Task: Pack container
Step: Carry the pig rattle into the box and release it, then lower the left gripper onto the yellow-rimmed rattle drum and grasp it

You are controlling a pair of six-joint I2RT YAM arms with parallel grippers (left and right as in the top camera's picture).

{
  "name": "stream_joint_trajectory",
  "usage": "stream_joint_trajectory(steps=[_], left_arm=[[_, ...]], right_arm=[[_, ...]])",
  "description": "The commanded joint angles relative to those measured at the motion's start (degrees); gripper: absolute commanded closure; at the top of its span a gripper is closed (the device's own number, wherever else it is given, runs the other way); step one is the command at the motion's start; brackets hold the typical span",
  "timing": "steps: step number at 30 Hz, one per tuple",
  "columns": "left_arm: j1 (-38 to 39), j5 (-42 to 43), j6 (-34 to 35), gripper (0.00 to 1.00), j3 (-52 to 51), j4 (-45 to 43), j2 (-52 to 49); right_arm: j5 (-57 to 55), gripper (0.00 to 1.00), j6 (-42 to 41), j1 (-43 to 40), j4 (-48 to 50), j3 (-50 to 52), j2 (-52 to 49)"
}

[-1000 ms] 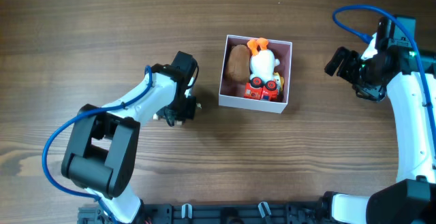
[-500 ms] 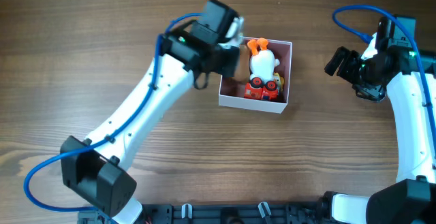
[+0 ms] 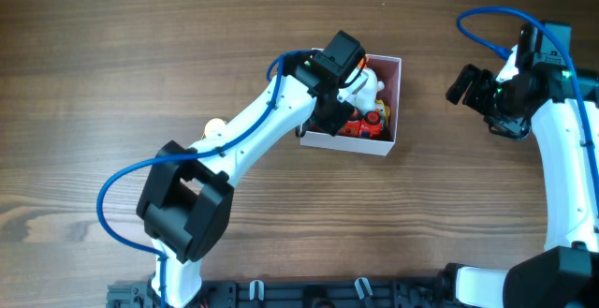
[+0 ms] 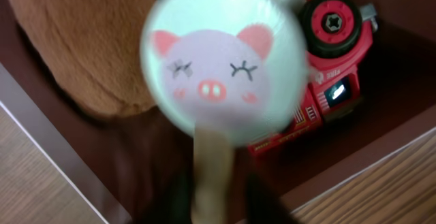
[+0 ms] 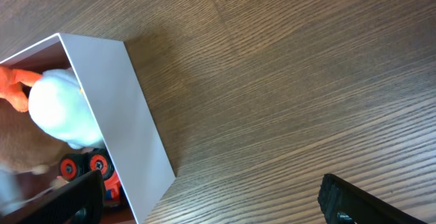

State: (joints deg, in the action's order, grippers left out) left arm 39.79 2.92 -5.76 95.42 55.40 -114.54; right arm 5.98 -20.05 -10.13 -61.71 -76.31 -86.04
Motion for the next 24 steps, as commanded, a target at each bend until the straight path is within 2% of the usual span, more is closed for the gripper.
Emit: stream_joint_trajectory(steps=[1, 2, 4, 6, 9, 14, 20, 24], left_arm=[[0.22, 0.5, -1.57, 0.46, 0.28, -0.76, 0.7], [0.22, 0.48, -1.55, 0.36, 0.28, -0.74, 0.7], [0.22, 0.0, -1.55, 0.3, 0.44, -0.72, 0.87], [0.22, -2.01, -1.53, 0.31, 1.66, 0.48, 1.2], [0.17, -6.34, -0.15, 0.41, 4.85, 5.11, 2.16], [-1.6, -15.21, 8.92, 0.42, 7.76, 14.53, 5.73], [-11.26, -14.97, 22.56, 0.38, 6.54, 27.5, 6.54], [-17.73, -11.28, 24.26, 0.39, 0.09, 25.94, 6.54]], right_arm=[[-0.11, 0.0, 0.52, -0.07, -0.07, -0.11, -0.39], [-0.11, 0.0, 0.52, -0.07, -0.09, -0.11, -0.39], [-0.13, 0.0, 0.5, -0.07, -0.24, -0.11, -0.39], [-0.13, 0.0, 0.52, -0.07, -0.33, -0.11, -0.39], [-0.13, 0.0, 0.57, -0.07, -0.5, -0.11, -0.39], [-0.13, 0.0, 0.55, -0.07, -0.48, -0.11, -0.39], [-0.11, 0.0, 0.52, -0.07, -0.46, -0.11, -0.39], [-0.13, 0.0, 0.5, -0.07, -0.44, -0.11, -0.39]])
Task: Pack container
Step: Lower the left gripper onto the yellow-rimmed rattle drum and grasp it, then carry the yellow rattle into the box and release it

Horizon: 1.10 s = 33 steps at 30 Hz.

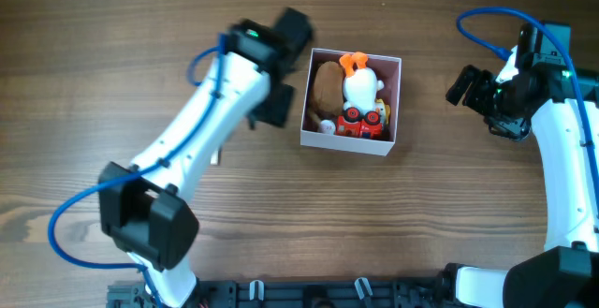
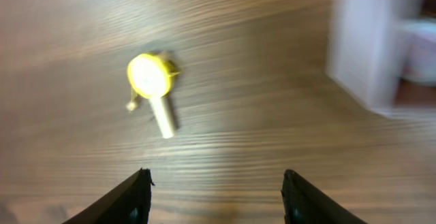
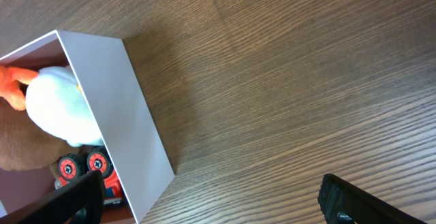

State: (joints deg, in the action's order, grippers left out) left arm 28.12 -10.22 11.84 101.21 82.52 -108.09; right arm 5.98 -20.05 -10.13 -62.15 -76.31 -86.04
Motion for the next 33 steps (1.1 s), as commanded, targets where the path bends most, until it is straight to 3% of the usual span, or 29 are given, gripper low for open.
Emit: stream_joint_trajectory(steps=[1, 6, 8, 10, 18, 22, 25, 26, 33], left_arm=[[-7.37, 2.91, 6.67, 0.39, -7.58, -2.38, 0.09], [-14.43, 6.91, 6.34, 0.39, -20.85, -12.96, 0.09], [-16.04, 8.31, 3.15, 0.41, -25.09, -17.57, 0.09], [-16.81, 8.48, 0.39, 0.43, -28.92, -22.25, 0.09], [-17.86, 8.79, 0.09, 0.48, -37.57, -32.68, 0.09], [-17.86, 11.76, -2.71, 0.56, -39.3, -35.32, 0.09], [-17.86, 11.93, -2.71, 0.88, -39.45, -35.54, 0.09], [-17.86, 11.93, -2.86, 0.94, -39.41, -35.56, 0.11], [-17.73, 13.86, -7.19, 0.96, -35.39, -29.88, 2.21]], right_arm=[[-0.13, 0.0, 0.52, -0.07, 0.0, -0.11, -0.39], [-0.13, 0.0, 0.5, -0.07, 0.04, -0.11, -0.39], [-0.11, 0.0, 0.5, -0.07, 0.13, -0.11, -0.39], [-0.11, 0.0, 0.5, -0.07, 0.2, -0.11, -0.39], [-0.13, 0.0, 0.55, -0.07, 0.13, -0.11, -0.39], [-0.11, 0.01, 0.5, -0.07, 0.39, -0.11, -0.39], [-0.13, 0.0, 0.55, -0.07, 0.35, -0.11, -0.39], [-0.13, 0.0, 0.57, -0.07, 0.33, -0.11, -0.39], [-0.11, 0.0, 0.5, -0.07, 0.63, -0.11, -0.39]])
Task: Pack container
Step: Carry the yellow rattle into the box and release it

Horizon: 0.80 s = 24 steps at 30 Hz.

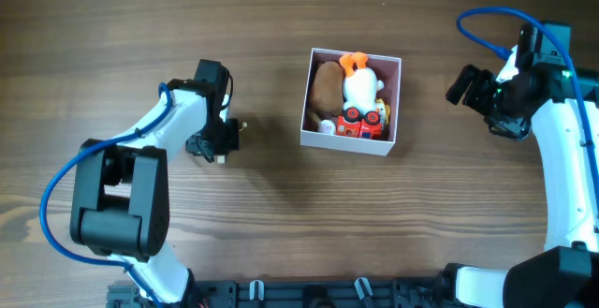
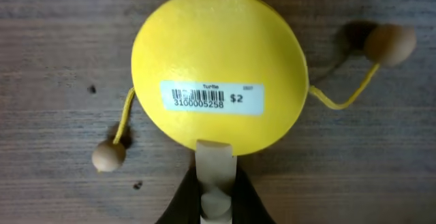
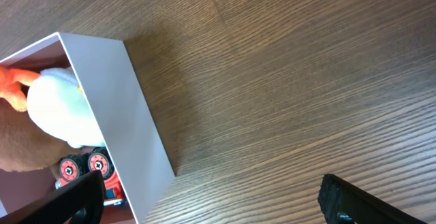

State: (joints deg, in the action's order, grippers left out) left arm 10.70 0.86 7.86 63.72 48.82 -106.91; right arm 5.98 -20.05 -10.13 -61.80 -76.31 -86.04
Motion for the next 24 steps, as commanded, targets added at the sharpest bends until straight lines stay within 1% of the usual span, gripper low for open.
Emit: stream_joint_trajectory(steps=[1, 3, 6, 7, 8, 9, 11, 16, 21, 24], left_arm=[[-0.2, 2.82, -3.21, 0.96, 4.0, 5.88, 1.92], [0.66, 3.98, -3.61, 0.96, 8.79, 10.16, 4.04], [3.13, 11.5, -8.74, 0.95, 17.22, 15.3, 7.15], [4.35, 13.97, -10.34, 0.94, 19.87, 16.02, 8.11], [6.01, 16.09, -12.15, 0.96, 22.67, 16.0, 9.18], [7.61, 16.65, -12.87, 0.96, 24.46, 15.39, 9.94], [10.69, 16.57, -13.73, 0.96, 26.47, 13.25, 10.99], [20.81, 14.88, -13.9, 0.96, 26.86, 3.43, 10.67], [27.12, 6.8, -13.9, 0.96, 26.86, 1.68, 5.31], [28.72, 5.25, -13.88, 0.96, 26.86, 0.59, 1.22]], right_arm=[[-0.13, 0.0, 0.52, -0.07, 0.31, -0.11, -0.39], [-0.11, 0.0, 0.5, -0.07, 0.44, -0.11, -0.39], [-0.13, 0.0, 0.5, -0.07, 0.59, -0.11, -0.39], [-0.11, 0.0, 0.5, -0.07, 0.68, -0.11, -0.39], [-0.11, 0.0, 0.5, -0.07, 0.7, -0.11, -0.39], [-0.11, 0.0, 0.5, -0.07, 0.7, -0.11, -0.39], [-0.13, 0.0, 0.52, -0.07, 0.68, -0.11, -0.39], [-0.13, 0.0, 0.5, -0.07, 0.68, -0.11, -0.39], [-0.11, 0.0, 0.52, -0.07, 0.66, -0.11, -0.39], [-0.11, 0.0, 0.52, -0.07, 0.61, -0.11, -0.39]])
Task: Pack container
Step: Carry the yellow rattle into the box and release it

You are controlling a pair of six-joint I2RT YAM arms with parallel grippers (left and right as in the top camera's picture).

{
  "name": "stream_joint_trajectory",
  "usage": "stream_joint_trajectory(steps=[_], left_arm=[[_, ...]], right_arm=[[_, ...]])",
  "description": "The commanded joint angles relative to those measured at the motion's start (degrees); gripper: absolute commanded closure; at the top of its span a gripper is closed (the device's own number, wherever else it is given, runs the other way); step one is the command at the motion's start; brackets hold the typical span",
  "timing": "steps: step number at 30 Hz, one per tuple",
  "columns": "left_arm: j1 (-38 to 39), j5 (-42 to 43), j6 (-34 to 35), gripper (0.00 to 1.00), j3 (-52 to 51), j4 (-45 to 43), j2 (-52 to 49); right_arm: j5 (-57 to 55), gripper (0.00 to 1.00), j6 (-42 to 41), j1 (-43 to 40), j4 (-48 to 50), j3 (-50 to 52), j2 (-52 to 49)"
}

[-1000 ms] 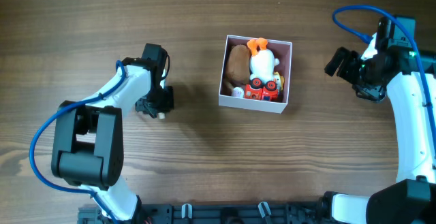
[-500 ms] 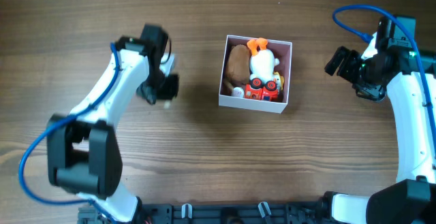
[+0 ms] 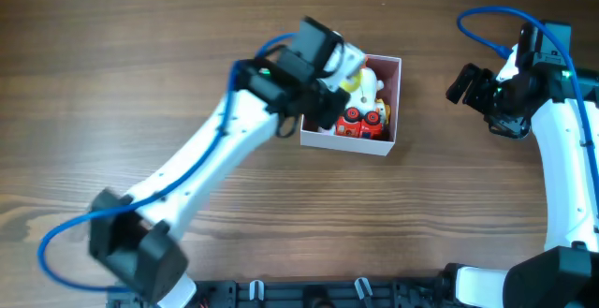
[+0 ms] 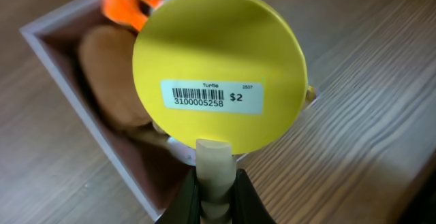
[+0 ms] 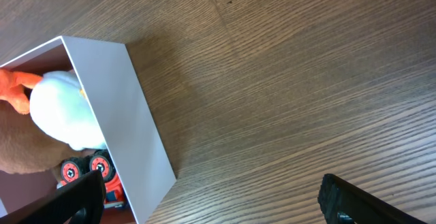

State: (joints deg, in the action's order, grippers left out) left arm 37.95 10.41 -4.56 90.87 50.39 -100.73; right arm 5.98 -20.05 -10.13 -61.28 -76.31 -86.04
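A yellow rattle drum (image 4: 218,67) with a barcode sticker and a pale handle is held above the white box (image 4: 102,142). My left gripper (image 4: 214,186) is shut on the handle. From overhead the left gripper (image 3: 323,65) is over the box's (image 3: 351,143) left half. Inside lie a brown plush (image 4: 102,81), a white plush with orange parts (image 3: 370,83) and a red toy truck (image 3: 360,121). To the right of the box my right gripper (image 5: 211,197) stands open and holds nothing.
Wood-grain table (image 3: 112,46) all round the box. The right arm (image 3: 562,158) runs along the table's right edge. A black rail (image 3: 309,294) borders the front edge.
The yellow drum lay on the table left of the box with my left gripper shut on its handle. Now it is up in the air over the box. The right arm has not moved.
My left gripper was down in the box with a pig-faced round toy. Then it was open over the table left of the box, above the yellow drum. Then it was shut on the drum's handle, and now holds it over the box.
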Motion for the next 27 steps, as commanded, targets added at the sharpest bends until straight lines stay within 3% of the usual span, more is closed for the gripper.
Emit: stream_joint_trajectory(steps=[1, 4, 5, 6, 7, 9, 15, 16, 17, 19, 20, 22, 23, 27], left_arm=[[1.62, -4.31, -1.46, 0.94, -0.28, -1.44, -6.14], [1.68, -4.28, -1.18, 0.86, -0.28, -2.27, -8.85], [1.68, -4.28, -1.18, 0.68, -0.28, -2.47, -9.35], [1.68, -4.26, -0.98, 0.43, -0.28, -2.69, -9.68], [1.68, -4.26, -0.96, 0.34, -0.26, -2.99, -9.68], [1.7, -4.26, -0.96, 0.0, 0.44, -3.45, -9.18], [1.68, -3.21, 2.01, 0.0, 7.15, -5.97, -8.87], [1.68, -3.37, 2.01, 0.01, 7.19, -7.72, -8.87], [1.66, -4.0, 2.03, 0.1, 7.19, -9.46, -8.87], [1.27, -4.55, 2.03, 0.43, 7.19, -12.94, -9.4], [1.07, -4.55, 2.05, 0.69, 7.19, -14.58, -9.68], [0.52, -4.61, 3.32, 0.89, 7.19, -17.27, -10.32], [0.35, -4.98, 4.55, 0.94, 7.19, -18.43, -10.64], [-0.22, -6.08, 6.99, 0.96, 7.17, -22.91, -13.57]], right_arm=[[-0.11, 0.0, 0.55, -0.07, 0.02, -0.11, -0.39], [-0.11, 0.0, 0.55, -0.07, -0.48, -0.11, -0.39], [-0.13, 0.0, 0.55, -0.07, -0.63, -0.11, -0.39], [-0.13, 0.0, 0.55, -0.07, -0.76, -0.11, -0.39], [-0.13, 0.0, 0.55, -0.07, -0.79, -0.11, -0.39], [-0.13, 0.0, 0.52, -0.07, -0.74, -0.11, -0.39], [-0.11, 0.0, 0.5, -0.07, -0.72, -0.11, -0.39], [-0.11, 0.0, 0.5, -0.07, -0.72, -0.11, -0.39], [-0.11, 0.0, 0.48, -0.07, -0.72, -0.11, -0.39], [-0.11, 0.0, 0.5, -0.07, -0.74, -0.11, -0.39], [-0.11, 0.0, 0.5, -0.07, -0.74, -0.11, -0.39], [-0.11, 0.0, 0.52, -0.07, -0.94, -0.11, -0.39], [-0.11, 0.0, 0.55, -0.07, -0.98, -0.11, -0.39], [-0.11, 0.0, 0.5, -0.07, -1.05, -0.11, -0.39]])
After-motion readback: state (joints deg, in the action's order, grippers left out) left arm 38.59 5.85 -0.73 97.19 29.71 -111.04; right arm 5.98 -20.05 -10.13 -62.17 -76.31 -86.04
